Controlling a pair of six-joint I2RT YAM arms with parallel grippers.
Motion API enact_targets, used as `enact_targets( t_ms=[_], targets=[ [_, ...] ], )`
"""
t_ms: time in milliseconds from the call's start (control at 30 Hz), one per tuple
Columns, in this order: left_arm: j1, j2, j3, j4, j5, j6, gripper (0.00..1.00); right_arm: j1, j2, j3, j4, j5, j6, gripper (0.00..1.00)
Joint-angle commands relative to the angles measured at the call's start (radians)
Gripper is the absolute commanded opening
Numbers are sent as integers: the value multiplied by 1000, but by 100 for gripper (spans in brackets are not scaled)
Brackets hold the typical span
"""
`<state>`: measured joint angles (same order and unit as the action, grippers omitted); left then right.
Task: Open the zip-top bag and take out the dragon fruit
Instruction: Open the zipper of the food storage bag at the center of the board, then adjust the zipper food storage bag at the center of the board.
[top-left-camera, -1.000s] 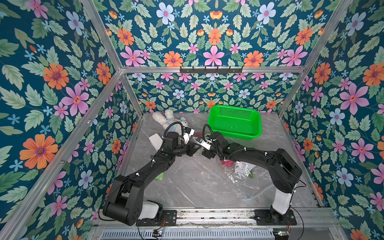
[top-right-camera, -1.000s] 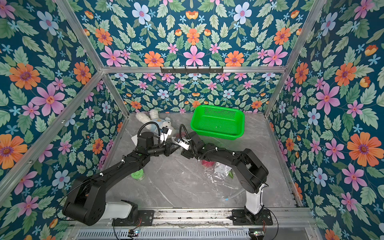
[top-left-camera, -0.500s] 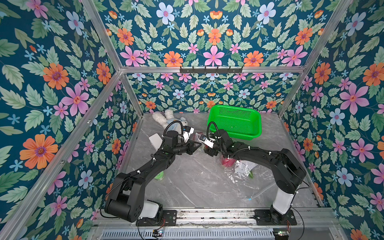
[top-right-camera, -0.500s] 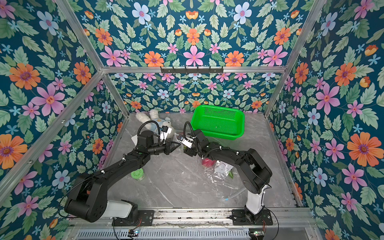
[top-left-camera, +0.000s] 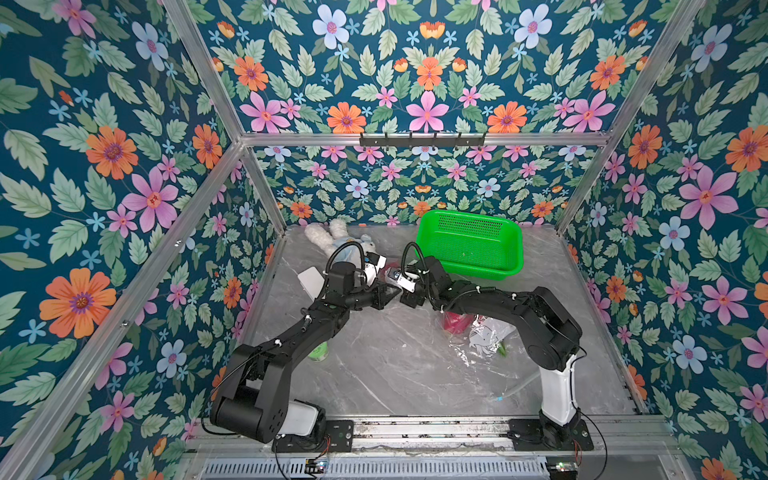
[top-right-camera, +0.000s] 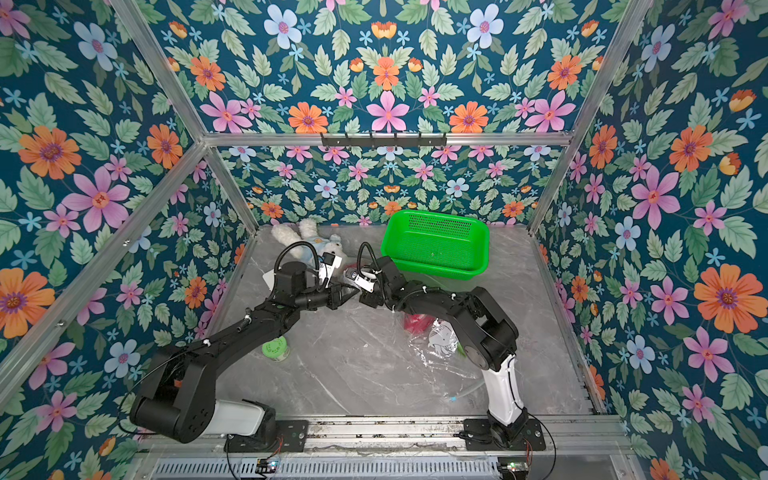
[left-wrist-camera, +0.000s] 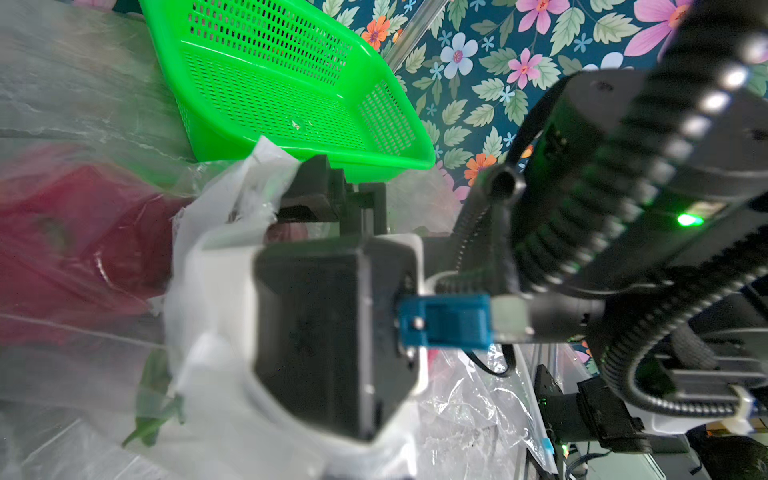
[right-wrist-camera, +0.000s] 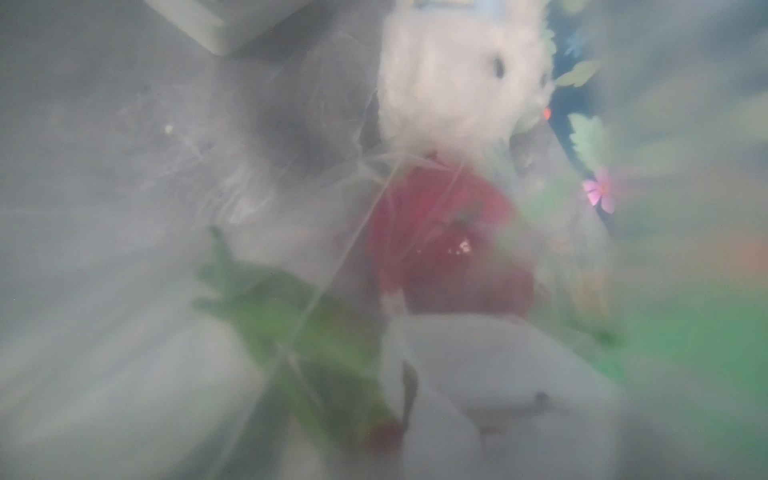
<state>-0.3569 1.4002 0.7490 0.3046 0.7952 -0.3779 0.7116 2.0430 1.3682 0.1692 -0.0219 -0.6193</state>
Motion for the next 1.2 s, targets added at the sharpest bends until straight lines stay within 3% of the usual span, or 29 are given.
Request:
enact_targets(
  t_ms=[0, 100, 200, 267, 333, 400, 500, 767, 833, 1000, 1167],
  targets=[
    [-4, -9, 1, 118, 166, -32, 0, -3, 63, 57, 14, 198, -21, 86],
    [-3, -18, 0, 119, 180, -36, 0, -8, 72, 79, 37, 223, 16, 86],
    [-4, -22, 2, 126, 189, -49, 0, -19, 47, 98, -24, 129, 98, 82],
    [-4, -27, 6, 145, 197, -66, 0, -30, 21, 102, -81, 23, 185, 71],
    [-4, -37, 10, 158, 192, -76, 0, -46, -8, 106, -148, -85, 273, 51],
    [-4, -47, 11, 160, 176, -78, 0, -59, -38, 95, -187, -150, 335, 39],
    [-3, -58, 14, 165, 137, -81, 0, -75, -89, 47, -197, -237, 429, 27],
    [3, -71, 62, 214, 55, -115, 1, -139, -181, -90, -127, -511, 837, 24],
    [4, -70, 63, 220, 30, -124, 9, -170, -198, -146, -54, -581, 964, 24],
    [9, -82, 51, 204, -19, -135, 56, -265, -204, -278, 160, -726, 1249, 23],
    [12, -84, -1, 134, -84, -119, 65, -309, -211, -343, 194, -731, 1284, 21]
  ],
)
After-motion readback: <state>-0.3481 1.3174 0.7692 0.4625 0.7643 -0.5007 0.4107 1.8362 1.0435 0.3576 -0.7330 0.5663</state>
